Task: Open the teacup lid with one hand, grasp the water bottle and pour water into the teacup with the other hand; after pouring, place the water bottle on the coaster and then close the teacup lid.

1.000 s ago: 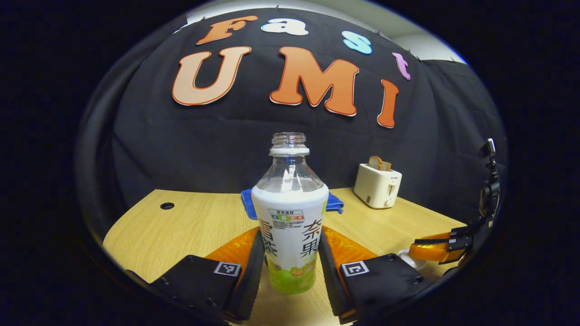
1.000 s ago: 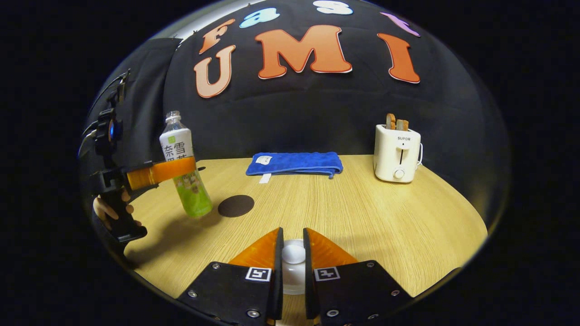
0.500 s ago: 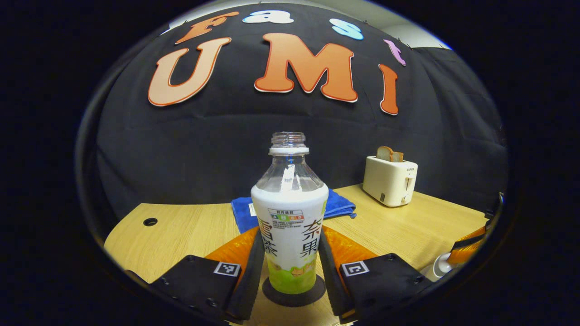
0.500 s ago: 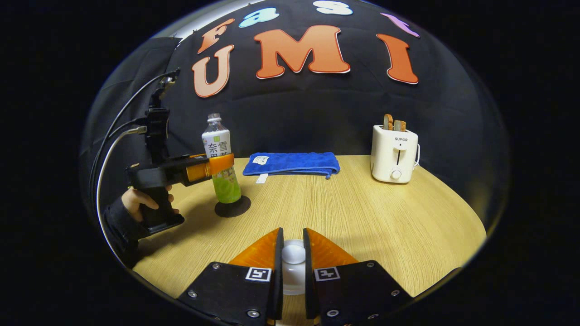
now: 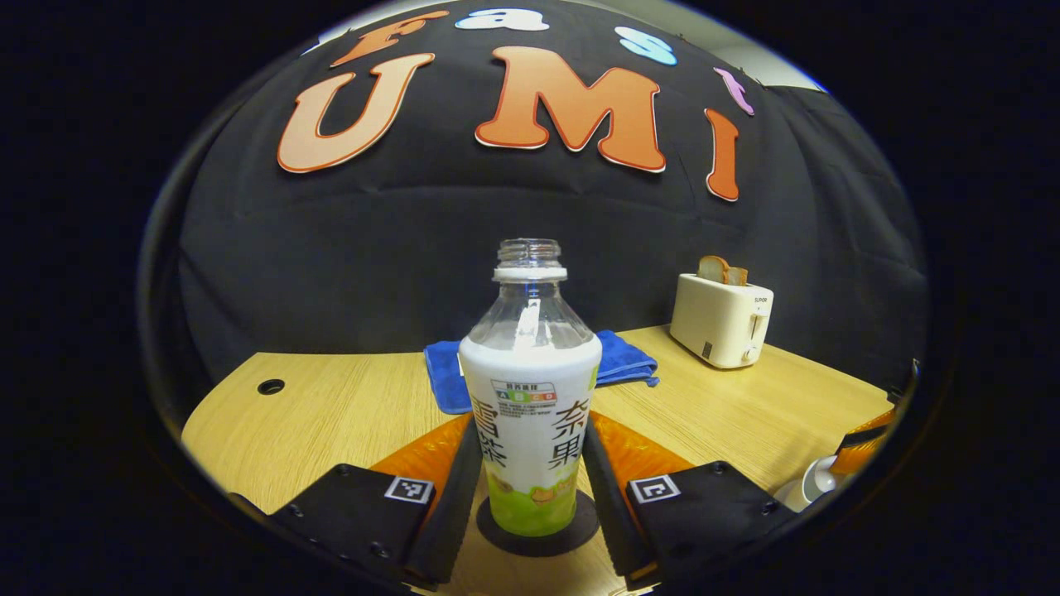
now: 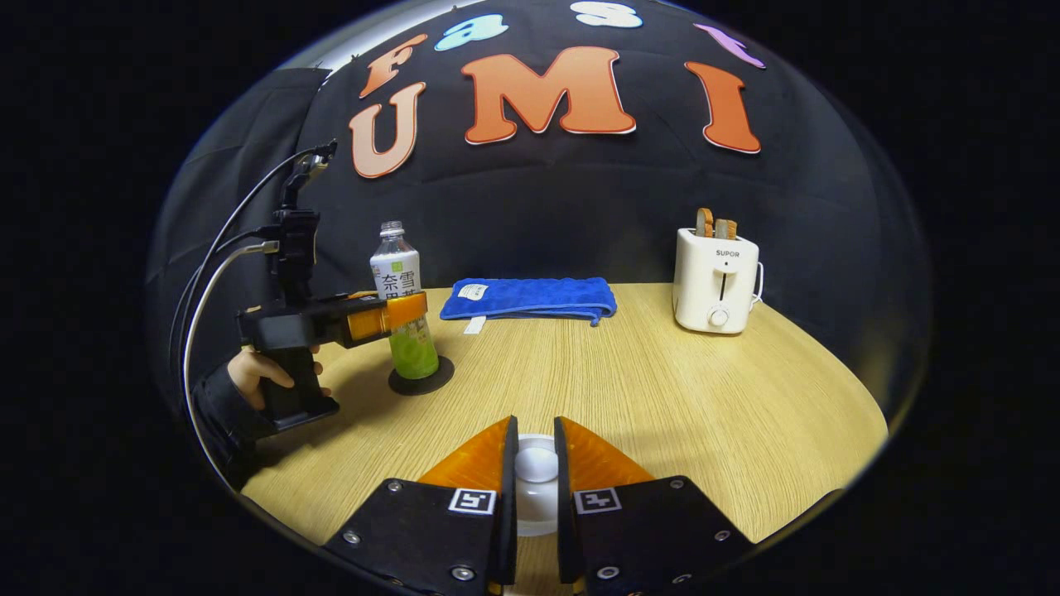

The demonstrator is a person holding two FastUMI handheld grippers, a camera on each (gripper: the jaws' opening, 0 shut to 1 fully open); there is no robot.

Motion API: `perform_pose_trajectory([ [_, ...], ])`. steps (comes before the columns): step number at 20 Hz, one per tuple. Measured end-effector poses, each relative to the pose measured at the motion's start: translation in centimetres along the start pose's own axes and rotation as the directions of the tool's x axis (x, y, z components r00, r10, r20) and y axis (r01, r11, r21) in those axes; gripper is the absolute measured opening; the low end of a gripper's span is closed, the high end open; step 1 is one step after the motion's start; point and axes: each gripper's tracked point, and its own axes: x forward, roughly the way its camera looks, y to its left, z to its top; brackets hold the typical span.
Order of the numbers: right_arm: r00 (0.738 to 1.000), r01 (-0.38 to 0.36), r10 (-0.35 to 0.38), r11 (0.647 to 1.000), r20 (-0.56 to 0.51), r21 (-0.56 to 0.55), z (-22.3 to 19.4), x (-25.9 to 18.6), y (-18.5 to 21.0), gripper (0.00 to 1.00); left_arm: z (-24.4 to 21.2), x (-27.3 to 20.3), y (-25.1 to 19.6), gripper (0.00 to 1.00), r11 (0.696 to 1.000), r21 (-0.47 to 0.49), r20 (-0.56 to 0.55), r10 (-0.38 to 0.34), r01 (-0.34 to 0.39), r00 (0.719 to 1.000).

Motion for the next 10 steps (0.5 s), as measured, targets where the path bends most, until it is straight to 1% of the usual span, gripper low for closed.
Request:
perform_pose_trajectory([
  [5, 1.0, 0.003, -0.003, 1.0, 0.005, -0.001, 0.1, -0.2, 0.0, 0.2, -1.0, 0.0, 0.0, 0.71, 1.0, -0.019, -0.033, 0.008, -0.009, 0.999],
  [6, 1.0, 0.004, -0.004, 1.0, 0.006, 0.0, 0.1, -0.2, -0.1, 0.2, -1.0, -0.1, 0.1, 0.73, 1.0, -0.024, -0.029, 0.011, -0.011, 1.0],
  [7, 1.0, 0.005, -0.005, 1.0, 0.008, 0.002, 0.2, -0.3, -0.1, 0.2, -0.8, -0.3, 0.0, 0.81, 1.0, -0.03, -0.027, 0.01, -0.01, 1.0],
  [9, 1.0, 0.008, -0.008, 1.0, 0.012, 0.004, 0.3, -0.3, -0.2, 0.2, -0.9, -0.6, 0.1, 0.92, 0.999, -0.036, -0.028, 0.014, -0.015, 0.999],
  [10, 1.0, 0.01, -0.01, 1.0, 0.012, 0.004, 0.3, -0.4, -0.3, 0.2, -1.1, -1.0, 0.1, 0.94, 0.999, -0.037, -0.033, 0.014, -0.015, 0.999],
])
